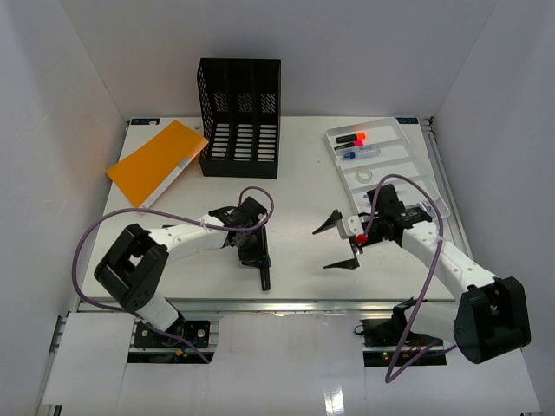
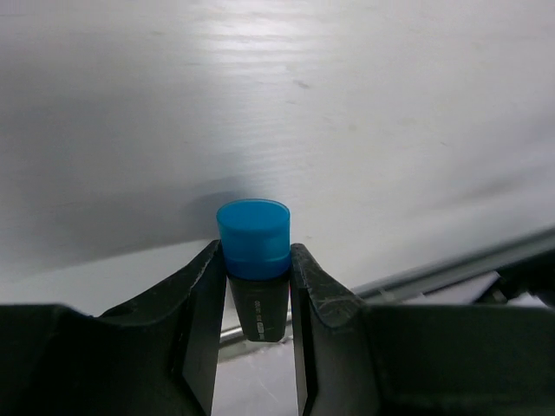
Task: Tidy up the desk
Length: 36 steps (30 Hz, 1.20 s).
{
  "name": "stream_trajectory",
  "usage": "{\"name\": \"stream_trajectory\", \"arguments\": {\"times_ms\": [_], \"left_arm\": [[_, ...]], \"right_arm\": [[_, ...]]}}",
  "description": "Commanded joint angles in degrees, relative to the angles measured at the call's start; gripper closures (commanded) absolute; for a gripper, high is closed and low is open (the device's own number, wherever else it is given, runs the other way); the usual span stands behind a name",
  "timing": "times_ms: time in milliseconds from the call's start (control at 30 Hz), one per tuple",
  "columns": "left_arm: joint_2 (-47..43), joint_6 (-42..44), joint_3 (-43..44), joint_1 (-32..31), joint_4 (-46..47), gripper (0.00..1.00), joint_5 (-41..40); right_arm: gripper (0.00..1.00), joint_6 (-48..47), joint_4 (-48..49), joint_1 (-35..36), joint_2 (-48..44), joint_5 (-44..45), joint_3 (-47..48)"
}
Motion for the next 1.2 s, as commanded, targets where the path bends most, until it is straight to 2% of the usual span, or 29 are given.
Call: {"name": "stream_trajectory", "arguments": {"times_ms": [0, 133, 367, 533, 733, 967, 1067, 1167], "left_arm": [[1.86, 2.60, 3.97, -0.28, 8.16, 0.97, 13.29], [6.91, 5.17, 7.56, -0.28, 8.25, 0.98, 19.05], [12.92, 6.86, 13.65, -0.28, 7.72, 0.99, 25.25], [15.34, 6.86, 18.09, -0.73, 6.58, 0.99, 29.33], [16.85, 7.13, 20.27, -1.89, 5.56, 0.99, 31.72], [17.58, 7.82, 20.56, -3.88, 5.05, 0.99, 32.80], [17.48, 8.11, 20.43, -4.06, 4.89, 0.99, 33.07], [17.26, 8.33, 20.76, -4.06, 4.56, 0.98, 33.07]], "right_arm": [[0.07, -30.14, -13.29, 5.17, -1.40, 0.11, -2.36], [0.15, -31.16, -8.51, 11.41, -3.63, 4.85, -4.58], [0.24, -29.89, -2.12, 18.51, -6.46, 12.74, -7.77], [0.29, -21.27, 8.34, 25.30, -6.59, 25.38, -11.29], [0.30, -16.30, 16.50, 28.95, -5.56, 33.10, -12.80], [0.35, -12.69, 24.63, 31.77, -5.19, 41.52, -15.30], [0.41, -14.04, 25.44, 32.36, -4.74, 44.76, -16.50], [0.52, -15.23, 24.45, 32.84, -4.32, 44.96, -16.37]]}}
